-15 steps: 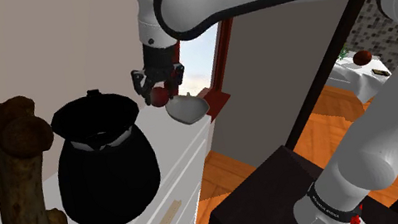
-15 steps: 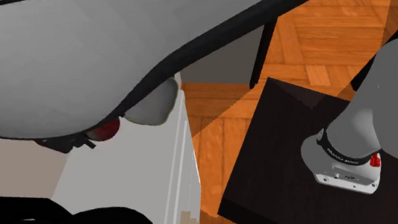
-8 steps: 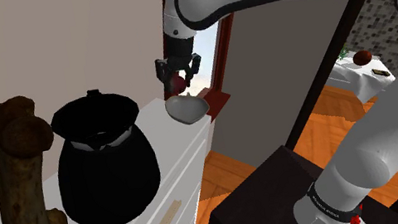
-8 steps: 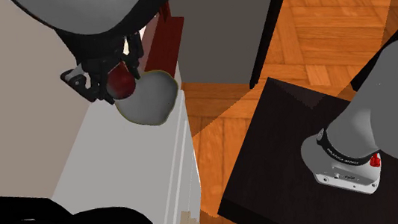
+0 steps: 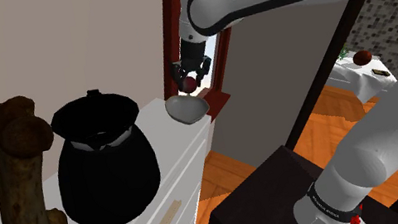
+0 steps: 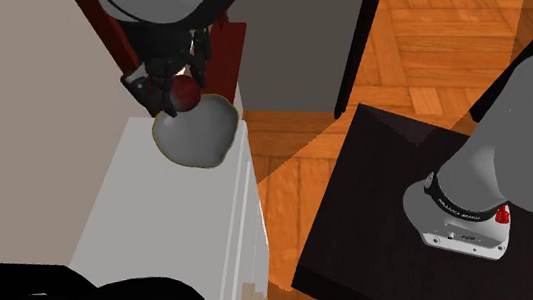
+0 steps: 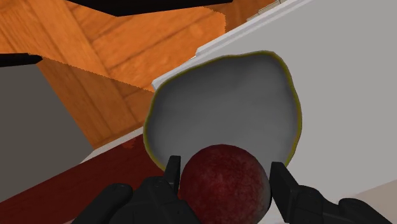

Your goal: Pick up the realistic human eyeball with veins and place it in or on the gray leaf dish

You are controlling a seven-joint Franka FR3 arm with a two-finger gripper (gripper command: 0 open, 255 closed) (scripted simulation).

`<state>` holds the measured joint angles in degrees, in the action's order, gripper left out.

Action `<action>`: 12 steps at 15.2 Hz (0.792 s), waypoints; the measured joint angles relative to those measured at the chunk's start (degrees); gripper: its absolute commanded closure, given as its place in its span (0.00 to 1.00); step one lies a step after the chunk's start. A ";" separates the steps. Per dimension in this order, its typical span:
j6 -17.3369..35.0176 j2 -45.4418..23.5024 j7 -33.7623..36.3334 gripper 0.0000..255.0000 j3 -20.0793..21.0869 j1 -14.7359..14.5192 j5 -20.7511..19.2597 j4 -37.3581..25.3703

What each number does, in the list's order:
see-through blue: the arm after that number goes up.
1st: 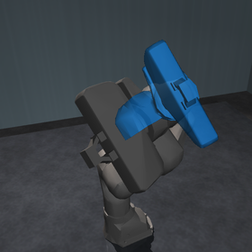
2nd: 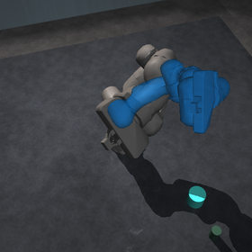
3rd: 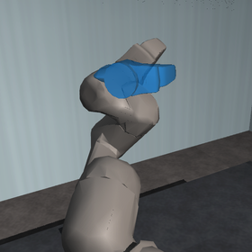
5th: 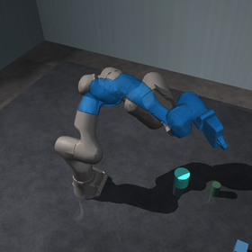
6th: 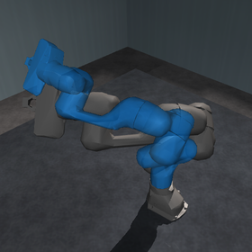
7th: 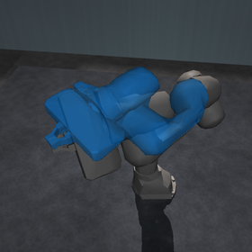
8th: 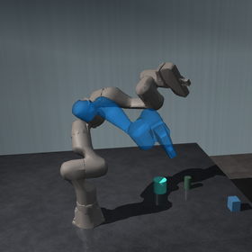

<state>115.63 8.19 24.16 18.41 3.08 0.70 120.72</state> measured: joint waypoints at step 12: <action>7.44 -2.25 0.70 1.00 0.31 -0.01 -0.77 5.29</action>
<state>123.07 5.94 24.86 18.72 3.07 -0.07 126.01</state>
